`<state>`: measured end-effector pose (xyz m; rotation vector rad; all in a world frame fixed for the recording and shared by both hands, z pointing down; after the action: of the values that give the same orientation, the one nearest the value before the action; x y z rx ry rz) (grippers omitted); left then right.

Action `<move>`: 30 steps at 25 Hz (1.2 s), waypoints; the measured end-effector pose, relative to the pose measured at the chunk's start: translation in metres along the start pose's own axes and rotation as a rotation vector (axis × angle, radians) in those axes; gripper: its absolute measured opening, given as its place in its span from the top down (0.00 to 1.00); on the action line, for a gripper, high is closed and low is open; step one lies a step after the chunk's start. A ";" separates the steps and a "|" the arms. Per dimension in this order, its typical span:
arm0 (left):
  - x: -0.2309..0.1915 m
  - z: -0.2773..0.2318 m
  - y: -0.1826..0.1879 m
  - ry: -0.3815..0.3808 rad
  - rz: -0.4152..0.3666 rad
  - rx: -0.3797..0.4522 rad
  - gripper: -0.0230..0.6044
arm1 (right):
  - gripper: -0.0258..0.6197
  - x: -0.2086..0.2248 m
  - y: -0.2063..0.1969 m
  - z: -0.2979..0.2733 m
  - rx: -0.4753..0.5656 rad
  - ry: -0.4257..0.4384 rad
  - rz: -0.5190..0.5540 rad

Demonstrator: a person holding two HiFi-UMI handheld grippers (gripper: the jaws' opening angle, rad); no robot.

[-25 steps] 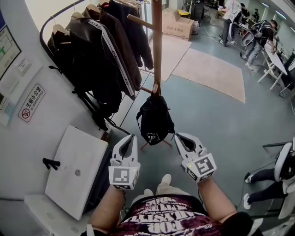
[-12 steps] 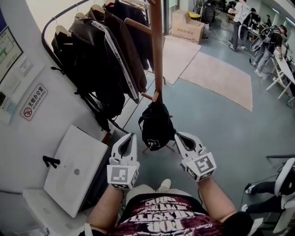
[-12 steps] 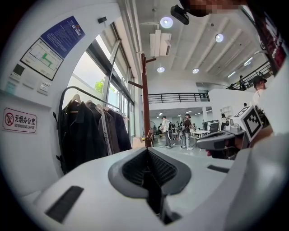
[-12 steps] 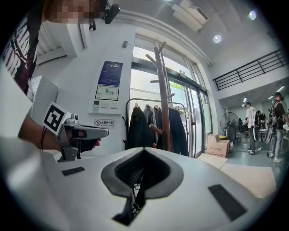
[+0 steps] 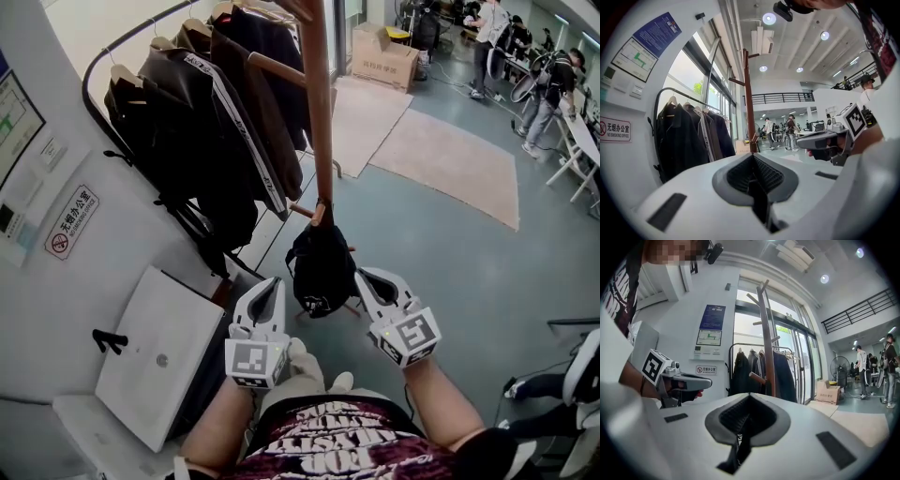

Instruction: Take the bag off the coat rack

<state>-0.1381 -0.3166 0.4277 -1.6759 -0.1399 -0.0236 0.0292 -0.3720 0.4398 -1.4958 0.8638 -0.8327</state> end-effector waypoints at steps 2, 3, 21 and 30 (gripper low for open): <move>-0.002 -0.009 0.000 -0.014 -0.002 0.003 0.96 | 0.95 0.005 0.000 -0.008 -0.002 -0.011 0.000; -0.003 -0.014 0.001 -0.022 -0.003 0.006 0.96 | 0.95 0.008 0.000 -0.012 -0.005 -0.018 -0.002; -0.002 -0.095 -0.003 -0.156 0.052 0.004 0.95 | 0.89 0.045 -0.001 -0.075 -0.079 -0.063 -0.006; 0.004 -0.128 -0.017 -0.210 0.060 -0.042 0.81 | 0.83 0.059 -0.015 -0.097 -0.130 -0.057 -0.020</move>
<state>-0.1274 -0.4411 0.4592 -1.7209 -0.2491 0.1965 -0.0268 -0.4683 0.4653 -1.6362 0.8757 -0.7571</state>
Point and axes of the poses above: the fingertips, and each gripper's own axes: z backward along the fingers, x to its right, y out of its top, the point moved 3 cm from there along z, backward along the fingers, and after that the axes turned 8 degrees about y, right-handed, at the moved point
